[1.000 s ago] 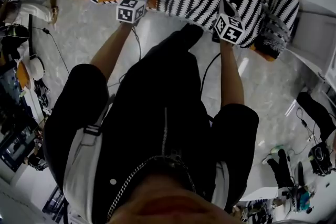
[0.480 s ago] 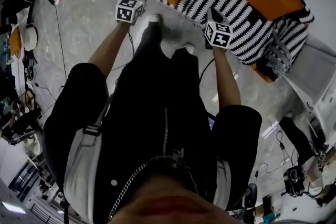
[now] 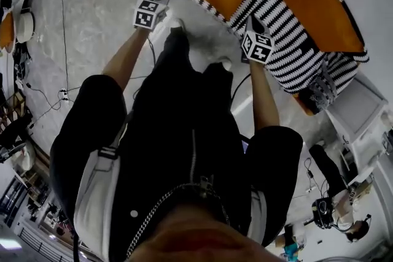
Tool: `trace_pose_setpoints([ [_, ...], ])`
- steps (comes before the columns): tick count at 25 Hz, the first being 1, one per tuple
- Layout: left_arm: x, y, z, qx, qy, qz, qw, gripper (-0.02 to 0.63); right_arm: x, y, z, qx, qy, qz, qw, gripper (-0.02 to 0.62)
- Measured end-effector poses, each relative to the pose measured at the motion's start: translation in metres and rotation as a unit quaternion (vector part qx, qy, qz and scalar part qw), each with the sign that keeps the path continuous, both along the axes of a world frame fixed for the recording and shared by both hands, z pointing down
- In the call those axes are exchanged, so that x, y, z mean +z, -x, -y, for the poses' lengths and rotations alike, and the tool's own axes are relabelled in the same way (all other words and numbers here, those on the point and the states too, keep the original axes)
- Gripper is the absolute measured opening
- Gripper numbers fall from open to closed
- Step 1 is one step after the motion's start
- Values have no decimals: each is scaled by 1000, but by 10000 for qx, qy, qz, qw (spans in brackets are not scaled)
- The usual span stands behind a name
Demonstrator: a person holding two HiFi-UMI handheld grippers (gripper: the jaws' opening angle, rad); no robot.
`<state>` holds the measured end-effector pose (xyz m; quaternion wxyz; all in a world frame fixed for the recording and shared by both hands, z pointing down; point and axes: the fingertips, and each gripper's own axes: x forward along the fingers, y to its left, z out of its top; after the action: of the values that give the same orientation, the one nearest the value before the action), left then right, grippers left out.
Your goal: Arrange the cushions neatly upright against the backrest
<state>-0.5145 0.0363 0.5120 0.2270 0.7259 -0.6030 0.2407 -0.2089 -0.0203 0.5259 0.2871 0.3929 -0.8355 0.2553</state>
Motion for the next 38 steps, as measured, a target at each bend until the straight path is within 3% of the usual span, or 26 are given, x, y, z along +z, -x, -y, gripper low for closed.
trace_pose_setpoints([
  [4,36,94,3,-16,278,-31,9996,9,20,57,3,352,189,-180,9990,3],
  [7,56,144,5,142,453,-33,9989,9,25,86,3,588,202,-345,9975,3],
  [16,116,219,15,642,843,123,9943,9,48,136,-8,1086,424,-499,9919,3],
  [20,154,235,25,634,975,214,9930,9,70,142,-11,1172,546,-547,9901,3],
  [27,211,225,53,790,1227,399,9885,12,101,140,10,1147,540,-562,9903,3],
  [28,223,224,57,844,1272,448,9873,41,107,139,13,1177,572,-558,9898,3],
  [30,251,223,59,957,1420,540,9838,97,114,139,13,1261,630,-476,9889,3],
  [35,327,229,56,1217,2019,718,9692,134,124,145,6,1394,658,-294,9876,3],
  [38,361,227,44,1529,2135,859,9611,166,136,143,-9,1434,723,-434,9861,3],
])
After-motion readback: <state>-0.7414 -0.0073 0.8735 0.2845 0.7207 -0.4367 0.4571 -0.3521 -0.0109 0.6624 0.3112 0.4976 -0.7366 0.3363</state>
